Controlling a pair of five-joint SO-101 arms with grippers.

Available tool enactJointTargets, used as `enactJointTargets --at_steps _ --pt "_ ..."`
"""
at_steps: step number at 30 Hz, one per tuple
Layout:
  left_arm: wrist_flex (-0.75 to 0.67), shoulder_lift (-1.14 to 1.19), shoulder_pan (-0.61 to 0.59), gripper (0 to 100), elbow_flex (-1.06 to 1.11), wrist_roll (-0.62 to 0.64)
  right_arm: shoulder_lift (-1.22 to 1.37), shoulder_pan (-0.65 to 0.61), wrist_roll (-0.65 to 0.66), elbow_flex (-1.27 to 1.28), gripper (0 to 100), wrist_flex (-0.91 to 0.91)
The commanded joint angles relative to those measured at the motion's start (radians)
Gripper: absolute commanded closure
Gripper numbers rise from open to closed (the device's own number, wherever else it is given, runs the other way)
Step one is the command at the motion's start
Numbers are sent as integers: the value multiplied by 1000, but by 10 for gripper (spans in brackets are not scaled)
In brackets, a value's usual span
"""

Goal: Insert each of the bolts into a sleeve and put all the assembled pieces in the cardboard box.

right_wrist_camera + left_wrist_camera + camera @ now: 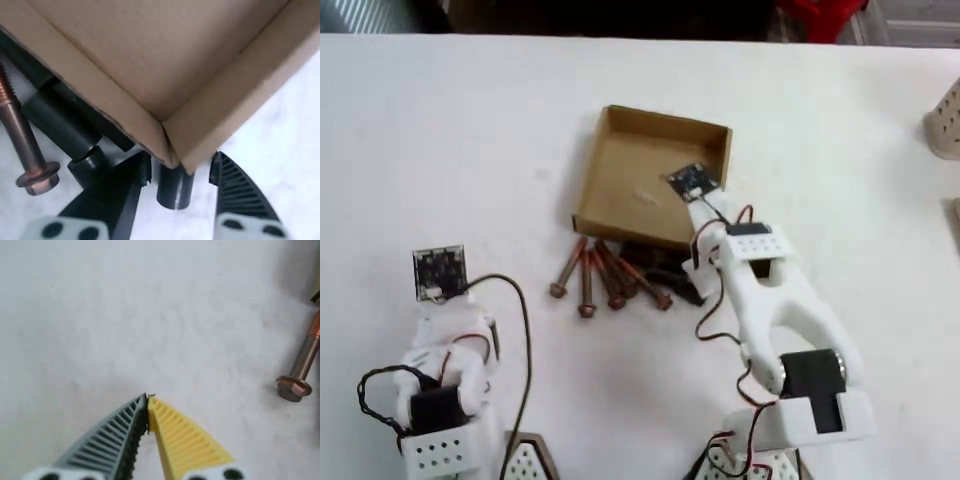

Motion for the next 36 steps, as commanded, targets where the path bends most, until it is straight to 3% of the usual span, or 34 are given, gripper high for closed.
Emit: enactJointTargets --at_steps 1,7,14,19,25,31,36 --pt "-20 -8 -8 979 -15 -8 25 12 9 -80 834 4" --pt "-20 -8 -8 979 -15 -8 53 15 8 -118 980 53" --pt "-21 -8 -4 979 -23 -6 50 56 6 -114 981 74" --pt "-97 -4 -1 979 -55 2 50 59 5 -114 981 81" --pt "-81 -2 147 979 -118 3 50 61 -28 -114 981 77" --pt "-75 1 174 979 -189 -3 51 61 -29 -114 981 76" --pt "-81 202 222 979 -315 3 51 61 -29 -115 981 74"
